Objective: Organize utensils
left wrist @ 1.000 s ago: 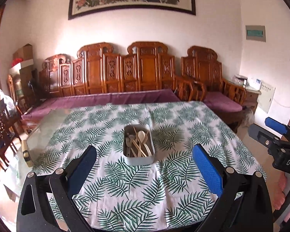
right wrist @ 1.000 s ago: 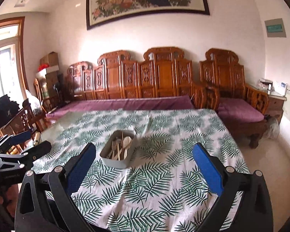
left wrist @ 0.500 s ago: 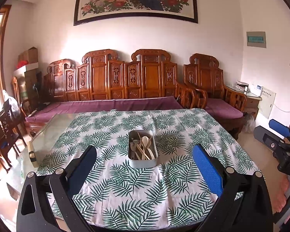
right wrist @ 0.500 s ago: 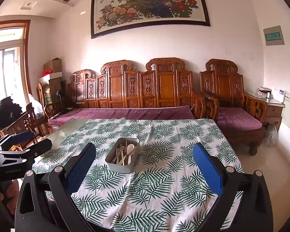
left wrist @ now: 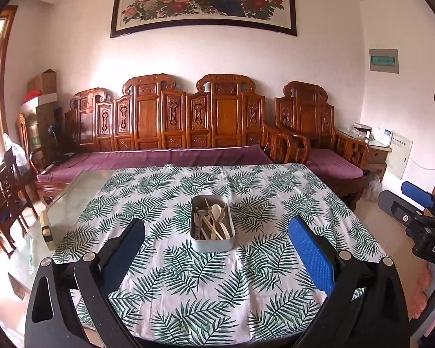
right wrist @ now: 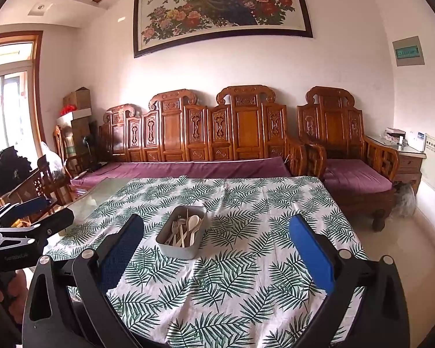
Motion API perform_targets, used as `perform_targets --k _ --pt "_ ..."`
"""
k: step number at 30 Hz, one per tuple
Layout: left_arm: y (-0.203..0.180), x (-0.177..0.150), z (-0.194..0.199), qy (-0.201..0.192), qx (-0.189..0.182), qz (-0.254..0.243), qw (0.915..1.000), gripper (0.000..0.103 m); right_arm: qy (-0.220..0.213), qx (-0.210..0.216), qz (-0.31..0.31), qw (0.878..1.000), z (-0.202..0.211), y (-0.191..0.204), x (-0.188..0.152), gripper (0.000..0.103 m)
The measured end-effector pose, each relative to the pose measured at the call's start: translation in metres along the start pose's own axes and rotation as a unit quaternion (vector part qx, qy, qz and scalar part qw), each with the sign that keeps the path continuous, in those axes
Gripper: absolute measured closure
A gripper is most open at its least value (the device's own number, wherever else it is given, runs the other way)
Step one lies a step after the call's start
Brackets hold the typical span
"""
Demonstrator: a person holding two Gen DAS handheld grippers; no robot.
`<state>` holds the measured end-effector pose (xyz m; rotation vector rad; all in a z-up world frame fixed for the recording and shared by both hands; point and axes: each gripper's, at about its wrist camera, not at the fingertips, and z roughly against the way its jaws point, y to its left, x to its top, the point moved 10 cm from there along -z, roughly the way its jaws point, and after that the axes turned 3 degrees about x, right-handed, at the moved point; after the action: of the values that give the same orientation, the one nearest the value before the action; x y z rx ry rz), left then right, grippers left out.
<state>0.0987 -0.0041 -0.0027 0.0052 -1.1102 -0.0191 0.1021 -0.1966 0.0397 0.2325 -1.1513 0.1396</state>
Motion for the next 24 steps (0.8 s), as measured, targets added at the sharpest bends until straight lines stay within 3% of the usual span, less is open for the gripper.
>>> perform_targets --k 24 --pt "0.0023 0.0013 0.0030 -0.002 -0.002 0.002 1.0000 0.007 0.002 0.000 -0.003 1.000 0.0002 -0.0030 -0.0021 0.002"
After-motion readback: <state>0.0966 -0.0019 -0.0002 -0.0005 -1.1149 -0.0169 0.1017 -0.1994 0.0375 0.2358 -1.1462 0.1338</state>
